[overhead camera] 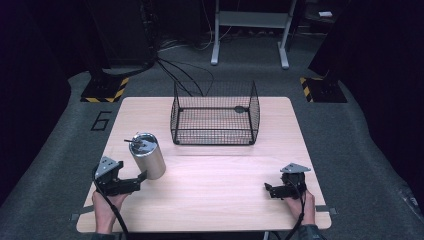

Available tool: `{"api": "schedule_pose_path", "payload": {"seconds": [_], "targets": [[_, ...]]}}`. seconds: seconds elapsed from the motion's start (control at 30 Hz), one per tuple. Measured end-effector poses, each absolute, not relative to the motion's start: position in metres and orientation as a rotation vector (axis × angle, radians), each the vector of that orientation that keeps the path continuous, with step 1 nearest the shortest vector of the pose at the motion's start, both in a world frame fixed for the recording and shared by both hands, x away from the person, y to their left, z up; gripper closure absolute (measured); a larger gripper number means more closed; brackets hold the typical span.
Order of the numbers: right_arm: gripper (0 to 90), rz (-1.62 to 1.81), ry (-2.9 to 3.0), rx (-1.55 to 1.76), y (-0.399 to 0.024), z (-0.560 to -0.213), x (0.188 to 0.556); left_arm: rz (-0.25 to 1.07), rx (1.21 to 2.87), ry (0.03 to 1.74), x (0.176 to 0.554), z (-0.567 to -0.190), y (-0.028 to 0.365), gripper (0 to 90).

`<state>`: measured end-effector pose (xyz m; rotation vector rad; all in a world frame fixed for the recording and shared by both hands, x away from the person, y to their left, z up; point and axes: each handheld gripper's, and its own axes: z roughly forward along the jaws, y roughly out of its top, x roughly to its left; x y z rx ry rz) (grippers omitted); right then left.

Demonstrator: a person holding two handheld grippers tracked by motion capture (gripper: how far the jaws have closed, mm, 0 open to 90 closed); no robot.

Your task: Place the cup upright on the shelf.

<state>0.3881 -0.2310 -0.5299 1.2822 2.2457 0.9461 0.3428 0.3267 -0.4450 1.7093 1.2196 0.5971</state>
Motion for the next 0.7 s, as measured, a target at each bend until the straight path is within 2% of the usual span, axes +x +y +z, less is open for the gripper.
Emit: {"api": "schedule_pose_path", "payload": {"seconds": [0.7], "targets": [[0.0,0.948,2.241,1.285,-0.231,-0.530,0.388,0.683,1.665,1.189,0.368,-0.429,0.310,0.0]]}}
